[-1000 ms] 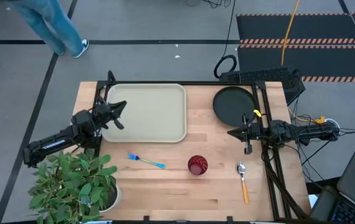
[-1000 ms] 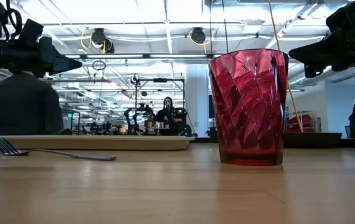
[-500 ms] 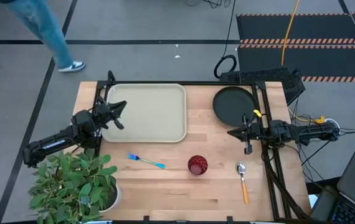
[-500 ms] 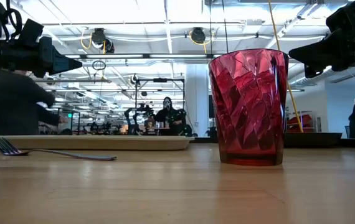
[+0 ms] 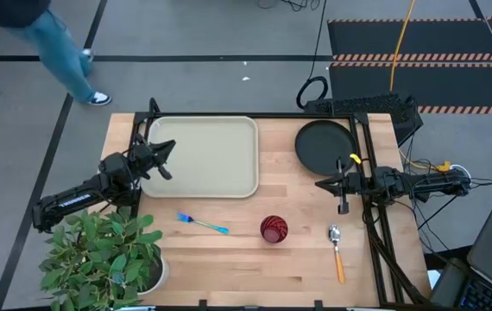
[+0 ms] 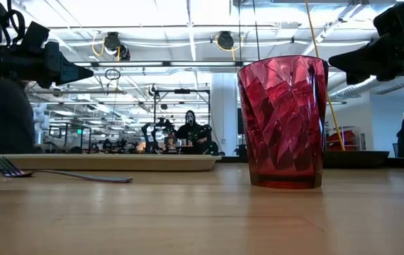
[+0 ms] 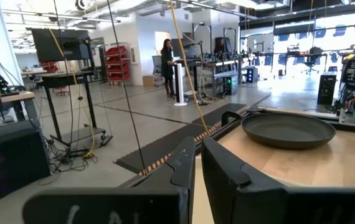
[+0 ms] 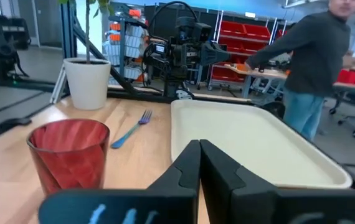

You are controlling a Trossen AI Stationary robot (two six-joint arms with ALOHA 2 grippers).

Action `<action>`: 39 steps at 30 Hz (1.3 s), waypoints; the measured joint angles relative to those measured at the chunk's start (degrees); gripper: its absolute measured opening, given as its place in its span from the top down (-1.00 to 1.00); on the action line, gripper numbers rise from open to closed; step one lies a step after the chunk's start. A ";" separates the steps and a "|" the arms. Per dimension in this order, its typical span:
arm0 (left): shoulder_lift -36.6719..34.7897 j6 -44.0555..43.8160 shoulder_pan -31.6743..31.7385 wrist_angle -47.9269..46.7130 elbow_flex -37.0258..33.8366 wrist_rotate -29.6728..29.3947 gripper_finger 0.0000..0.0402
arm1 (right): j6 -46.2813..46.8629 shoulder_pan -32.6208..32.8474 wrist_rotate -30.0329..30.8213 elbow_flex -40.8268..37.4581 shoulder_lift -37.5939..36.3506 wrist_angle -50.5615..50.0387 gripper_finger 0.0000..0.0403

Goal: Pick and place plate/cup/fork/spoon on tray
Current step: Put the red cup on the top left of the gray tray

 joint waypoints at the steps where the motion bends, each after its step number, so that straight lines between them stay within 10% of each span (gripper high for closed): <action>1: 0.00 0.00 -0.01 0.00 0.00 0.00 0.84 | -0.28 -0.02 0.00 0.01 0.00 0.00 1.00; 11: 0.00 -1.14 -0.01 0.76 0.00 0.02 0.84 | 12.94 -0.02 0.17 -0.01 0.00 10.75 1.00; 22: -0.01 -30.76 -0.08 0.89 0.00 0.69 0.84 | 11.55 -0.02 0.17 -0.01 0.00 15.39 1.00; 39: 0.20 -40.09 -0.17 -1.04 0.00 2.67 0.84 | 5.68 0.00 5.42 -0.01 0.01 14.48 1.00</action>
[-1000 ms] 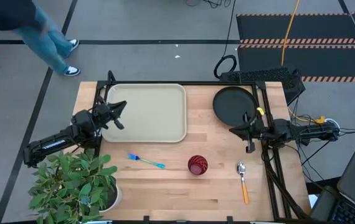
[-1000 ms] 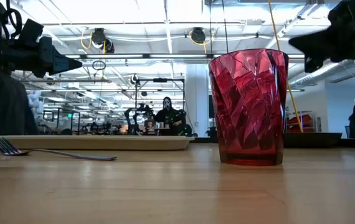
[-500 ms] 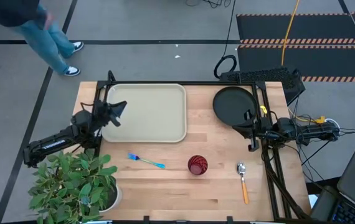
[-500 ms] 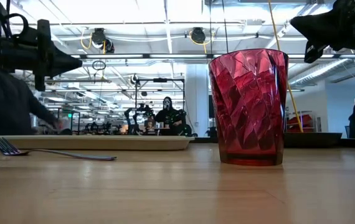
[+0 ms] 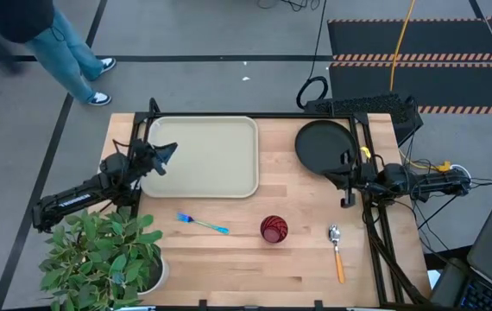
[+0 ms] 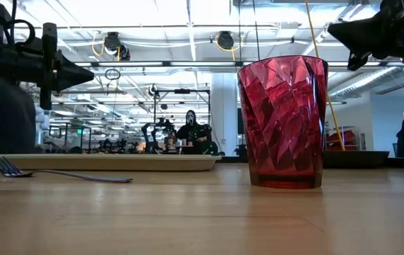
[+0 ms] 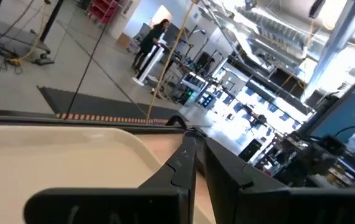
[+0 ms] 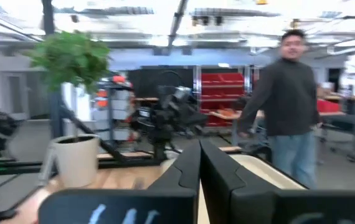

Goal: Pick and place plate/cup/fork/spoon on tray
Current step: Put the red cup on the top left of the gray tray

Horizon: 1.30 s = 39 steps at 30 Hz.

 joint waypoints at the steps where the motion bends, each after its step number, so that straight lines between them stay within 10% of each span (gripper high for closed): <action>1: 0.02 1.21 0.01 1.04 0.00 1.04 0.84 | -0.11 -0.02 1.11 0.00 0.01 -0.52 1.00; 5: 0.49 5.36 -0.04 5.95 1.10 11.47 0.84 | -1.59 -0.02 5.73 0.00 0.03 -1.94 1.00; 11: 8.74 13.85 0.00 -10.97 14.24 13.33 0.83 | -3.92 -0.04 10.66 0.01 0.05 -2.05 1.00; 24: 51.64 33.60 -4.55 -31.64 44.41 13.39 0.80 | -7.41 -0.04 17.38 0.00 0.05 -4.43 1.00; 39: 83.72 30.56 -15.68 -41.33 76.73 8.34 -0.13 | -2.50 -0.02 23.85 0.02 0.05 -12.13 0.16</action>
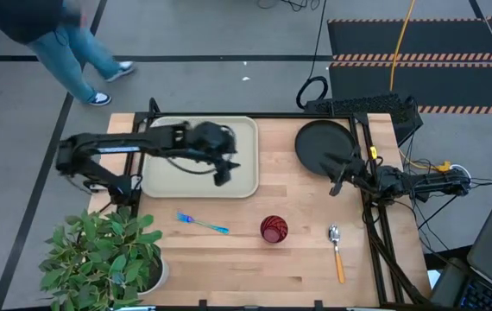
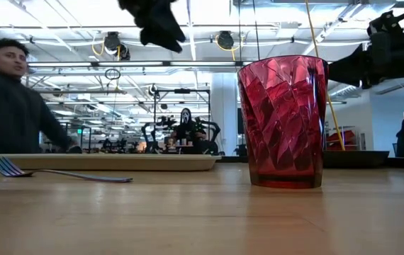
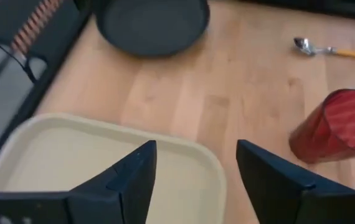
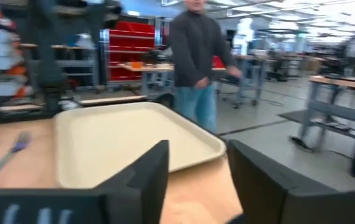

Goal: Pick and place plate/cup/fork/spoon on tray
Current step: Put the red cup on the top left of the gray tray

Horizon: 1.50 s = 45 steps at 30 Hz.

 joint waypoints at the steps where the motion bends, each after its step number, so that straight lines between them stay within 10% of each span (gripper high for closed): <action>1: 1.95 -0.52 -0.60 -1.73 2.21 -0.04 -0.16 | 0.00 0.00 0.83 -0.01 0.00 -0.01 0.12; 14: 15.77 -7.16 -8.59 -7.29 17.48 -0.08 -0.19 | 3.67 0.02 16.03 -0.02 0.00 -2.22 -0.13; 45: 33.98 -22.82 -15.60 -27.74 42.46 1.10 -0.19 | 15.59 2.36 15.57 -0.01 11.93 -2.39 -0.15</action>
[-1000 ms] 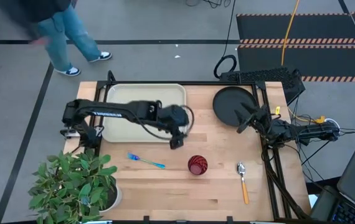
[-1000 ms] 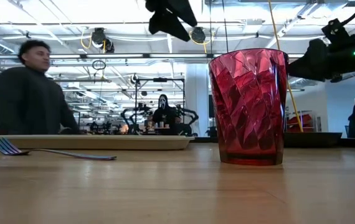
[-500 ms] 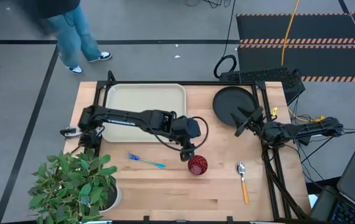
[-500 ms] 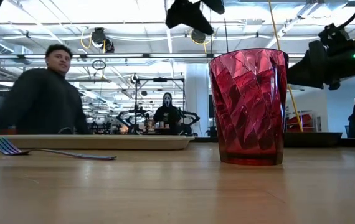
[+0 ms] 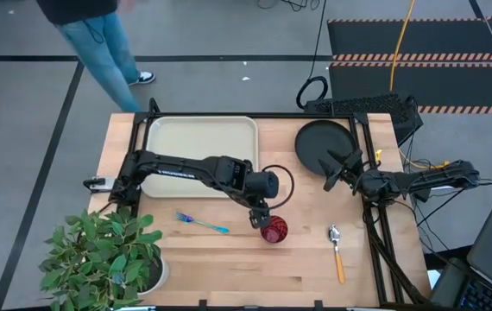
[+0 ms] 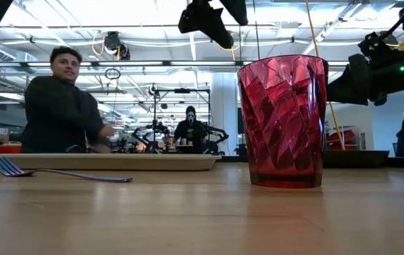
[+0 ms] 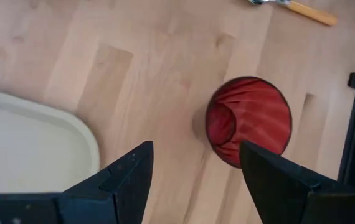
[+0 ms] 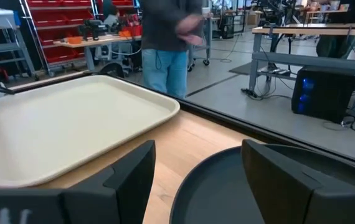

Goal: Pick and place plate/cup/fork/spoon on tray
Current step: Put the red cup on the top left of the gray tray

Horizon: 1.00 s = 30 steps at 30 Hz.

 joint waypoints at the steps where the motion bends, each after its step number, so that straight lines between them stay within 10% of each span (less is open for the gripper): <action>1: 0.00 -0.41 -0.07 0.09 -0.02 0.07 -0.19 | 0.22 0.00 0.00 0.00 0.00 0.01 -0.15; 30: 7.79 -11.11 -1.51 -0.80 2.80 0.79 -0.19 | 3.95 0.00 -3.10 0.01 3.10 0.43 -0.15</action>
